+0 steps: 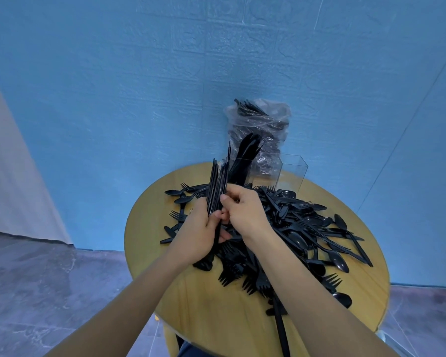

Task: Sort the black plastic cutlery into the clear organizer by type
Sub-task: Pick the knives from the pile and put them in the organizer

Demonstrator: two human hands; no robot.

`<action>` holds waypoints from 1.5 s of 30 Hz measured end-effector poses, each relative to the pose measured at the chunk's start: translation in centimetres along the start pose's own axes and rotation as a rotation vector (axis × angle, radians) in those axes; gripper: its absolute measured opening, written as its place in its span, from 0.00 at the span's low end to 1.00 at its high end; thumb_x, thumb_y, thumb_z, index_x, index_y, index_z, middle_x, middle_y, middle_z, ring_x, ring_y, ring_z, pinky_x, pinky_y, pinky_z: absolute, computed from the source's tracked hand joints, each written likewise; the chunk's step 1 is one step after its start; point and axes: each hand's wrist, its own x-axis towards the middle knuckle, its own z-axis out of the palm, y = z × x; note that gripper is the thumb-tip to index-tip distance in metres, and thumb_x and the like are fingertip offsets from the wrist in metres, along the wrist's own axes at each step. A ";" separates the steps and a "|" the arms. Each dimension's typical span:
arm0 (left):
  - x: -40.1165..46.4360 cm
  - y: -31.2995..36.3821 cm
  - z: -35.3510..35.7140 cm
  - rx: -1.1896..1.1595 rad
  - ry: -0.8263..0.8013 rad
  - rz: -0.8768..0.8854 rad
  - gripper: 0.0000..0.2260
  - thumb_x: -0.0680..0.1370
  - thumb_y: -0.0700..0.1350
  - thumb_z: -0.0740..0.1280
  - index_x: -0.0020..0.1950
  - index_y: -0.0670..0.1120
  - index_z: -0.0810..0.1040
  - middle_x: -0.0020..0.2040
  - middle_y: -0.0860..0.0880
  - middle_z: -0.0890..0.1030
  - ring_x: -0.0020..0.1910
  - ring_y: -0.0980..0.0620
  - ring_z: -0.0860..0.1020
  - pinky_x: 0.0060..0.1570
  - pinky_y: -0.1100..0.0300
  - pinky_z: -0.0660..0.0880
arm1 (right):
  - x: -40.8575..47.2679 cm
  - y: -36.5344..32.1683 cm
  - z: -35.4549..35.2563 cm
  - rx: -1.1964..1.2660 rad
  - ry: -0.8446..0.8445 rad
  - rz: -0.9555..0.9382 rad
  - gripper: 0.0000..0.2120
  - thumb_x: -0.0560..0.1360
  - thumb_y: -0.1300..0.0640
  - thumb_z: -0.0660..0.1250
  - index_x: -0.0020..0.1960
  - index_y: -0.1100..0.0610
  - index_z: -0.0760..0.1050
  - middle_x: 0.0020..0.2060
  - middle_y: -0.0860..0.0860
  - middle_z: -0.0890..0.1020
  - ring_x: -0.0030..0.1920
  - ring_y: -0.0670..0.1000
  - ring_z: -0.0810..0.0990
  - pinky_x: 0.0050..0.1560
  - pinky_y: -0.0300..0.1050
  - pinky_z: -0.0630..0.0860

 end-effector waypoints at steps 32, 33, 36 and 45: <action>17.8 -3.7 -3.1 0.204 0.228 0.149 0.08 0.81 0.46 0.58 0.59 0.49 0.70 0.55 0.50 0.74 0.51 0.59 0.73 0.49 0.73 0.69 | 18.8 -3.1 -6.9 0.077 0.537 -0.039 0.14 0.70 0.57 0.68 0.31 0.58 0.66 0.23 0.53 0.70 0.17 0.47 0.69 0.23 0.38 0.62; 18.1 -4.3 -3.0 0.211 0.238 0.136 0.07 0.82 0.46 0.57 0.59 0.49 0.70 0.56 0.50 0.74 0.52 0.58 0.73 0.45 0.74 0.68 | 19.2 -2.9 -6.6 0.090 0.545 -0.041 0.15 0.71 0.58 0.67 0.29 0.57 0.65 0.22 0.52 0.70 0.18 0.47 0.70 0.23 0.38 0.63; 19.2 -5.1 -2.5 0.214 0.262 0.125 0.08 0.82 0.44 0.57 0.60 0.48 0.70 0.56 0.48 0.74 0.51 0.58 0.73 0.44 0.75 0.67 | 20.2 -2.5 -6.0 0.138 0.609 -0.062 0.17 0.71 0.59 0.67 0.27 0.57 0.64 0.22 0.51 0.72 0.23 0.51 0.72 0.28 0.42 0.68; 21.2 -5.0 -0.6 0.331 0.205 0.275 0.11 0.80 0.39 0.60 0.63 0.43 0.71 0.57 0.50 0.72 0.54 0.56 0.71 0.56 0.65 0.67 | 21.4 -1.3 -7.9 -0.089 0.817 -0.246 0.16 0.71 0.56 0.67 0.30 0.58 0.65 0.24 0.49 0.70 0.26 0.49 0.67 0.27 0.41 0.63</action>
